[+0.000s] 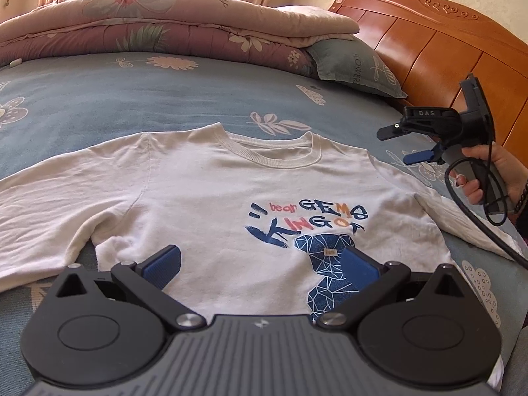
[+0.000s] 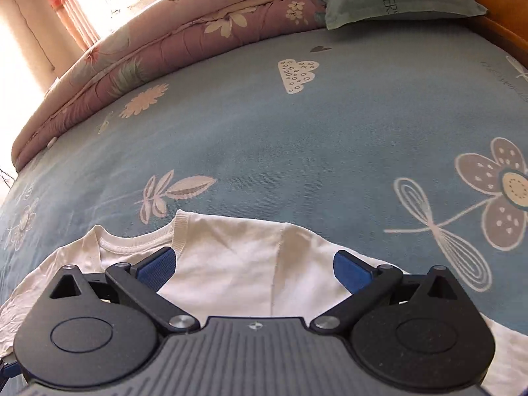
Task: Fold clothes
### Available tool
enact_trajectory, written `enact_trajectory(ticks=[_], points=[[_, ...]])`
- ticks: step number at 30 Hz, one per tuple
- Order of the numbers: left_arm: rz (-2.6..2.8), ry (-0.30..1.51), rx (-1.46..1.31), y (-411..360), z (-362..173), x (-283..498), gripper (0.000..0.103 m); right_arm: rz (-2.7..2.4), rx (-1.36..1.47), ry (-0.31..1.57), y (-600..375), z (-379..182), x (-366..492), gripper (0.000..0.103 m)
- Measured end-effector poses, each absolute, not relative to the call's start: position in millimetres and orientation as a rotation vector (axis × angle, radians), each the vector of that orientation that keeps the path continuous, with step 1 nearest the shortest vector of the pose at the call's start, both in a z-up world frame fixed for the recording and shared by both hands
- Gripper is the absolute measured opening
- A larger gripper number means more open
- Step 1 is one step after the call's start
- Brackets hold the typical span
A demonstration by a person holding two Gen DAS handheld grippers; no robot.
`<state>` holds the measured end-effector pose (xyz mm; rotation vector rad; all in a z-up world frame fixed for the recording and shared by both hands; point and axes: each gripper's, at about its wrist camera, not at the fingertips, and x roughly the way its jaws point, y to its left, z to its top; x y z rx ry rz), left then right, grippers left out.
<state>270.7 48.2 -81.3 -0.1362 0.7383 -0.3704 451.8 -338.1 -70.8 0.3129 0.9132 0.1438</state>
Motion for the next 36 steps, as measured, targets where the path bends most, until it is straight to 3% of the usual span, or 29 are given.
enact_trajectory(ticks=[10,16,25,36], points=[[-0.411,0.761,-0.098,31,-89,267,0.102,0.011,0.511,0.979,-417,-103,383,0.103],[-0.409,0.775,-0.089,29,-92,267,0.102,-0.070,0.423,0.878,-426,-110,409,0.103],[-0.423,0.758,-0.087,27,-87,263,0.102,-0.108,0.416,0.912,-434,-82,355,0.103],[-0.485,0.799,-0.013,4,-96,256,0.102,-0.212,0.397,0.886,-466,-103,358,0.103]])
